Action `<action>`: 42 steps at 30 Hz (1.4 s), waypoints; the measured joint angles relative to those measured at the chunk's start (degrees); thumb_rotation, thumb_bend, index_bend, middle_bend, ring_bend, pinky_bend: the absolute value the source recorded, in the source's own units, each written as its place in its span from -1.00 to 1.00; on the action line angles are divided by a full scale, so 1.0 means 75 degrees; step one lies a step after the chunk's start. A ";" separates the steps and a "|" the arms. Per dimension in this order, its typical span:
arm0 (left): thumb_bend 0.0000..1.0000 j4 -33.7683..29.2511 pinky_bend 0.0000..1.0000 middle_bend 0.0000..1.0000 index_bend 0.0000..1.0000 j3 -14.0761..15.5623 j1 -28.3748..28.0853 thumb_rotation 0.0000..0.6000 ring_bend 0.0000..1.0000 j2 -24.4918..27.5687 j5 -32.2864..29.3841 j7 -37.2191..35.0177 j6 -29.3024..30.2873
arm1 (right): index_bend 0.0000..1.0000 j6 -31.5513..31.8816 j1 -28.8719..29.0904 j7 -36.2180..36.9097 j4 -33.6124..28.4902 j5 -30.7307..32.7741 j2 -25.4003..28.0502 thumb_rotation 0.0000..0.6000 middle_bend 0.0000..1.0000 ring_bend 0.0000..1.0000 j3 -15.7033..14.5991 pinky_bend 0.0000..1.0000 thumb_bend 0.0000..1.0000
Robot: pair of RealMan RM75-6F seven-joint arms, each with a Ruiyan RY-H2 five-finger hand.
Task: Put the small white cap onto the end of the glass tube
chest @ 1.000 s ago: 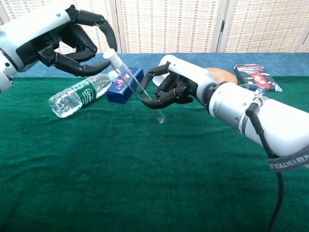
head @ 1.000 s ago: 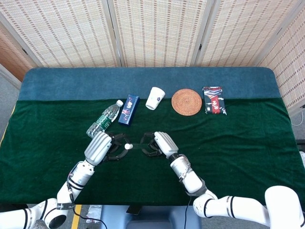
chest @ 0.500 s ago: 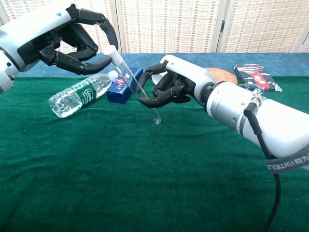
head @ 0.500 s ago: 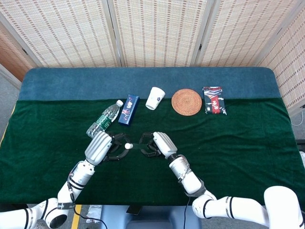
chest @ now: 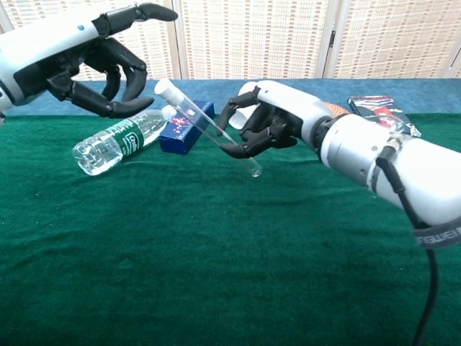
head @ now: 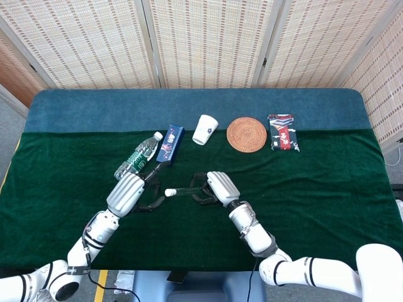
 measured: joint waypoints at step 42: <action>-0.28 -0.0140 -0.69 -0.40 -0.73 0.0176 0.0923 1.00 -0.71 0.1187 -0.1140 0.1356 0.0213 | -0.45 0.1378 -0.0611 -0.3144 -0.0710 0.0020 0.1636 1.00 0.52 0.80 -0.1059 0.71 0.32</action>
